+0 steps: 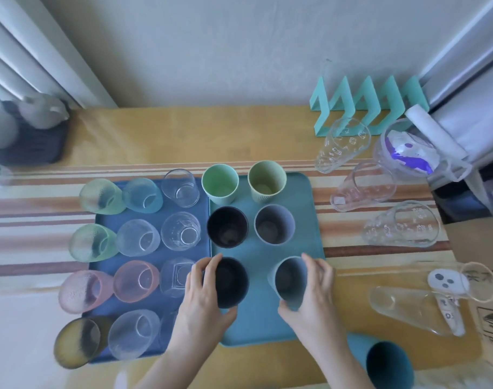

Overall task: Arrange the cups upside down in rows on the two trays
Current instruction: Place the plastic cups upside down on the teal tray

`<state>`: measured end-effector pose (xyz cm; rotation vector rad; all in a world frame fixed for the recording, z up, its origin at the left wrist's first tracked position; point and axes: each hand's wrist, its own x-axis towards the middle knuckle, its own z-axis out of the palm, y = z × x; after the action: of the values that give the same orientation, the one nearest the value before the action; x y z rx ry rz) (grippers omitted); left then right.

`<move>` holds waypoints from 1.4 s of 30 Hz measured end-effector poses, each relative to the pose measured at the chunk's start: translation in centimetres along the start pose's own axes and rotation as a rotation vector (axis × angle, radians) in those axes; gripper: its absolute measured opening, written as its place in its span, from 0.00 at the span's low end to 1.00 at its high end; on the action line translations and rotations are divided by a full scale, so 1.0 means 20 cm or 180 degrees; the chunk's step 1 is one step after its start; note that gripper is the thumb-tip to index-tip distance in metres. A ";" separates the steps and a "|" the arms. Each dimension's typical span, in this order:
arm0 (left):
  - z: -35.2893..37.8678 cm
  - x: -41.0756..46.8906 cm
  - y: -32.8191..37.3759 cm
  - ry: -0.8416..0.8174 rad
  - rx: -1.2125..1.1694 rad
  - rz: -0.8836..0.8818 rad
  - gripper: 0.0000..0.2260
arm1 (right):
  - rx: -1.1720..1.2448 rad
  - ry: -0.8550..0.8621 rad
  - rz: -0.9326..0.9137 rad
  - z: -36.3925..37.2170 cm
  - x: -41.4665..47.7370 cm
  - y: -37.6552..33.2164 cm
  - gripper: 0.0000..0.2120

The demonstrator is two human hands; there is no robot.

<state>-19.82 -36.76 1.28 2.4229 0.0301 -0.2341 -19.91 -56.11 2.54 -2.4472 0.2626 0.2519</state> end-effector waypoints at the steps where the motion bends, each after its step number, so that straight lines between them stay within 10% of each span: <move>1: 0.01 0.01 -0.01 0.0035 -0.0018 -0.0040 0.40 | -0.0046 -0.0033 -0.0010 0.02 0.02 -0.02 0.40; 42: 0.10 0.06 -0.03 0.0093 -0.0037 -0.0036 0.50 | -0.0421 -0.0187 -0.0333 0.10 0.07 0.01 0.41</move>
<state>-18.93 -37.59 -0.80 2.4151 0.0580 -0.2033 -18.84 -55.23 0.55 -2.5698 0.0944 0.3036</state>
